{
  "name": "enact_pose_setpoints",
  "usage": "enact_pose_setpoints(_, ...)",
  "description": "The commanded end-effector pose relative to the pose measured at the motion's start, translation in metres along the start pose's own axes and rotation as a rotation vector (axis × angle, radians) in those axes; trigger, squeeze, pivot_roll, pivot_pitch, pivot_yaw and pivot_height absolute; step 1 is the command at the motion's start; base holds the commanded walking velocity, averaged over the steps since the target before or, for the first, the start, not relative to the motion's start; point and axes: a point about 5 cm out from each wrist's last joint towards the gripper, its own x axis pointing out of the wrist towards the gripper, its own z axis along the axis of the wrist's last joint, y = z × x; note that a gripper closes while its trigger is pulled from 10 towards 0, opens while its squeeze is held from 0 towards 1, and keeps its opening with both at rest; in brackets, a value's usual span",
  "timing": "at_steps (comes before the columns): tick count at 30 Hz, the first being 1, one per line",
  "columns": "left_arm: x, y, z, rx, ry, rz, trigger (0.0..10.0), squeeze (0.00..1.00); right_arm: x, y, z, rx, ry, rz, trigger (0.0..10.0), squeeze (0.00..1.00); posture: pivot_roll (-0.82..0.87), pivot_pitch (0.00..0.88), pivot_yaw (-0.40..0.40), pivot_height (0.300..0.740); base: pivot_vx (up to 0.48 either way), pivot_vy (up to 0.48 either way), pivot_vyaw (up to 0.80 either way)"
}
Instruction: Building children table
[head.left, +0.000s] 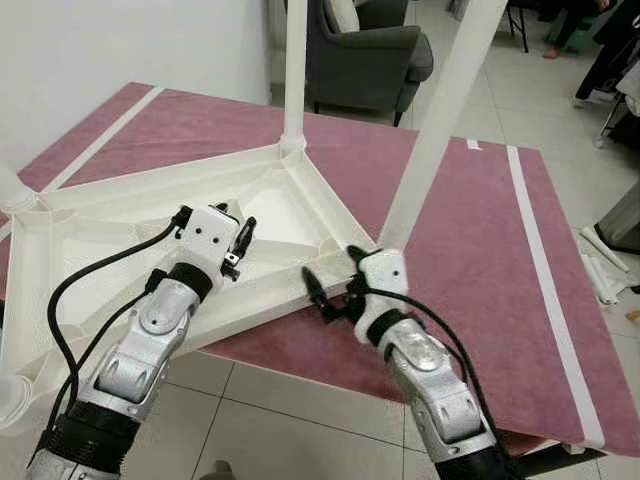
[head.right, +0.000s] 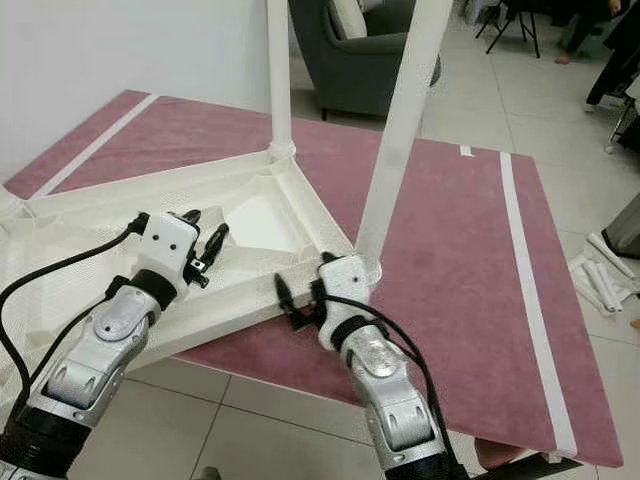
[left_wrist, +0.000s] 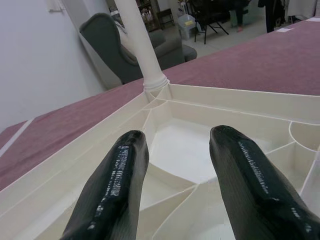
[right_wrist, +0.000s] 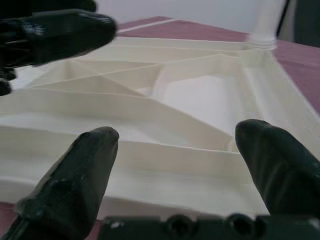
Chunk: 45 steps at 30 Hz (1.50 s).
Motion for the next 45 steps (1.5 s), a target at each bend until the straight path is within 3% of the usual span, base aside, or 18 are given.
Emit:
enact_pose_setpoints(1, -0.008, -0.014, -0.010, -0.020, 0.104, -0.238, 10.0, 0.00, 0.007, 0.000, -0.005, -0.005, 0.039, 0.016, 10.0, 0.00, 0.13, 0.000, -0.014, 0.740, 0.000, 0.000, 0.00)
enact_pose_setpoints(4, -0.021, -0.014, -0.010, -0.019, 0.128, -0.337, 10.0, 0.00, 0.019, -0.012, -0.005, -0.048, 0.062, -0.053, 10.0, 0.00, 0.14, 0.000, -0.022, 0.740, 0.000, 0.000, 0.00)
enact_pose_setpoints(6, -0.021, -0.014, -0.010, -0.019, 0.128, -0.337, 10.0, 0.00, 0.019, -0.012, -0.005, -0.048, 0.062, -0.053, 10.0, 0.00, 0.14, 0.000, -0.022, 0.740, 0.000, 0.000, 0.00)
enact_pose_setpoints(8, -0.042, -0.013, -0.009, -0.016, 0.163, -0.476, 10.0, 0.00, 0.031, -0.034, -0.003, -0.101, 0.079, -0.152, 10.0, 0.00, 0.15, 0.000, -0.024, 0.740, 0.000, 0.000, 0.00)
enact_pose_setpoints(9, -0.042, -0.013, -0.009, -0.016, 0.163, -0.476, 10.0, 0.00, 0.031, -0.034, -0.003, -0.101, 0.079, -0.152, 10.0, 0.00, 0.15, 0.000, -0.024, 0.740, 0.000, 0.000, 0.00)
enact_pose_setpoints(11, -0.064, -0.013, -0.008, -0.032, 0.211, -0.613, 10.0, 0.00, 0.040, -0.055, 0.001, -0.162, 0.097, -0.214, 10.0, 0.00, 0.15, 0.000, -0.025, 0.740, 0.000, 0.000, 0.00)
enact_pose_setpoints(16, -0.079, -0.013, -0.008, -0.046, 0.247, -0.700, 10.0, 0.00, 0.044, -0.068, 0.003, -0.178, 0.111, -0.232, 10.0, 0.00, 0.16, 0.000, -0.026, 0.740, 0.000, 0.000, 0.00)
enact_pose_setpoints(17, -0.099, -0.010, -0.015, -0.057, 0.321, -0.769, 10.0, 0.00, 0.049, -0.076, -0.001, -0.180, 0.149, -0.226, 10.0, 0.00, 0.17, 0.000, -0.031, 0.740, 0.000, 0.000, 0.00)
enact_pose_setpoints(20, -0.113, -0.009, -0.019, -0.069, 0.381, -0.814, 10.0, 0.00, 0.053, -0.082, -0.009, -0.193, 0.189, -0.236, 10.0, 0.00, 0.17, 0.000, -0.034, 0.740, 0.000, 0.000, 0.00)
enact_pose_setpoints(28, -0.120, -0.014, -0.037, -0.088, 0.479, -0.800, 10.0, 0.00, 0.054, -0.092, -0.018, -0.179, 0.240, -0.330, 10.0, 0.00, 0.17, 0.000, -0.035, 0.740, 0.000, 0.000, 0.00)
enact_pose_setpoints(31, -0.111, -0.009, -0.059, 0.004, 0.555, -0.685, 10.0, 0.00, 0.052, -0.097, -0.019, -0.188, 0.244, -0.356, 10.0, 0.00, 0.16, 0.000, -0.033, 0.740, 0.000, 0.000, 0.00)
enact_pose_setpoints(34, -0.101, -0.004, -0.067, 0.022, 0.569, -0.595, 10.0, 0.00, 0.050, -0.100, -0.019, -0.204, 0.250, -0.361, 10.0, 0.00, 0.16, 0.000, -0.033, 0.740, 0.000, 0.000, 0.00)
enact_pose_setpoints(37, -0.090, 0.005, -0.072, 0.035, 0.578, -0.508, 10.0, 0.00, 0.042, -0.106, -0.025, -0.281, 0.291, -0.356, 10.0, 0.00, 0.15, 0.000, -0.032, 0.740, 0.000, 0.000, 0.00)
enact_pose_setpoints(39, -0.080, 0.015, -0.074, 0.062, 0.575, -0.447, 10.0, 0.00, 0.026, -0.117, -0.042, -0.448, 0.392, -0.335, 10.0, 0.00, 0.14, 0.000, -0.022, 0.740, 0.000, 0.000, 0.00)
enact_pose_setpoints(41, -0.080, 0.015, -0.074, 0.062, 0.575, -0.447, 10.0, 0.00, 0.026, -0.117, -0.042, -0.448, 0.392, -0.335, 10.0, 0.00, 0.14, 0.000, -0.022, 0.740, 0.000, 0.000, 0.00)
enact_pose_setpoints(42, -0.077, 0.018, -0.073, 0.071, 0.569, -0.433, 10.0, 0.00, 0.017, -0.124, -0.050, -0.484, 0.436, -0.349, 10.0, 0.00, 0.14, 0.000, -0.020, 0.740, 0.000, 0.000, 0.00)
enact_pose_setpoints(45, -0.068, 0.022, -0.070, 0.081, 0.546, -0.411, 10.0, 0.00, -0.003, -0.140, -0.059, -0.448, 0.493, -0.434, 10.0, 0.00, 0.13, 0.000, -0.014, 0.740, 0.000, 0.000, 0.00)
